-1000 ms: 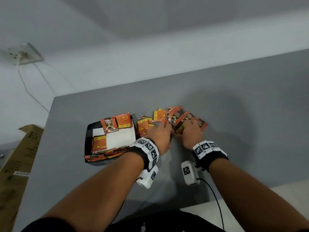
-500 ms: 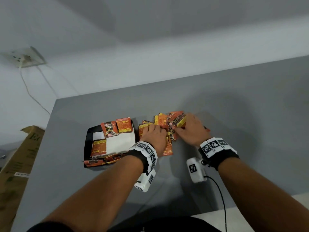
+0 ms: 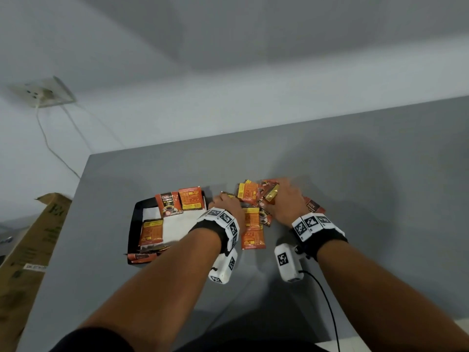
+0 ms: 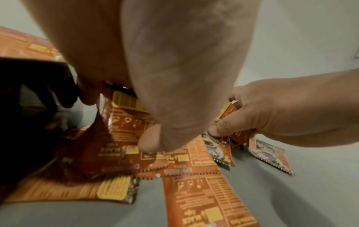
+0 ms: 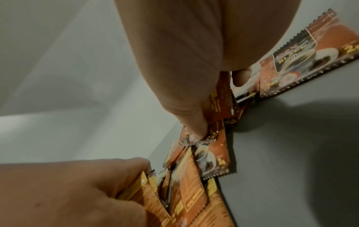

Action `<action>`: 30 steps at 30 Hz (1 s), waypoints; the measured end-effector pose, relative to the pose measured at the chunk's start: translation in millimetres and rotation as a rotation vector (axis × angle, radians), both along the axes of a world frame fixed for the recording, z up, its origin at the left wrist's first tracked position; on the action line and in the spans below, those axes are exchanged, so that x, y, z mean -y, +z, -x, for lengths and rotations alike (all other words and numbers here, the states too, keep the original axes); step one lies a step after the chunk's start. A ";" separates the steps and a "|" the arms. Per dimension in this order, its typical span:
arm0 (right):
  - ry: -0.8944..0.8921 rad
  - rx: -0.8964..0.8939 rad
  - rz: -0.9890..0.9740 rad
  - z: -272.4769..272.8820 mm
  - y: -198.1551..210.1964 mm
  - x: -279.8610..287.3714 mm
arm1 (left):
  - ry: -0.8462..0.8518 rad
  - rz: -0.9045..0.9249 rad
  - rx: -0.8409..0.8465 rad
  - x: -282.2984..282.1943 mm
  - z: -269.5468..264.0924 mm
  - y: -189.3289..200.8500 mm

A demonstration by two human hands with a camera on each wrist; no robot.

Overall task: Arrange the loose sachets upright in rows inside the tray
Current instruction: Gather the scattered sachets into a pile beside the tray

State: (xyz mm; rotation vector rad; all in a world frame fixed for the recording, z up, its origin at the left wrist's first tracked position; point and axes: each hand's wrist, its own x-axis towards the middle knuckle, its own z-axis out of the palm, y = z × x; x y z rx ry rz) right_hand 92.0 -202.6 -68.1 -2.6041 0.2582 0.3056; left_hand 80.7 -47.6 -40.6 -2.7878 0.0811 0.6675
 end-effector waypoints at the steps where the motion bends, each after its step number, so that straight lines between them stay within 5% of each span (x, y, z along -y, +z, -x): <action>1: 0.001 0.013 -0.036 2.2 0.4 2.0 | 0.003 0.005 -0.008 1.0 0.6 -0.5; 10: -0.137 0.031 -0.326 -9.2 6.9 36.6 | -0.018 0.141 0.021 -0.1 6.7 1.3; 14: -0.109 -0.025 -0.260 -19.0 6.0 37.8 | 0.052 0.311 0.012 -0.5 9.0 -2.9; 20: -0.016 -0.087 -0.074 -42.9 -50.8 31.9 | 0.040 0.365 0.050 -3.5 11.8 -3.0; 27: -0.013 -0.034 0.016 -22.7 -14.6 17.0 | 0.097 0.603 0.053 -9.7 1.8 11.6; 30: -0.022 -0.009 -0.022 -20.2 -11.1 17.5 | 0.181 0.567 0.008 -11.5 -1.0 17.8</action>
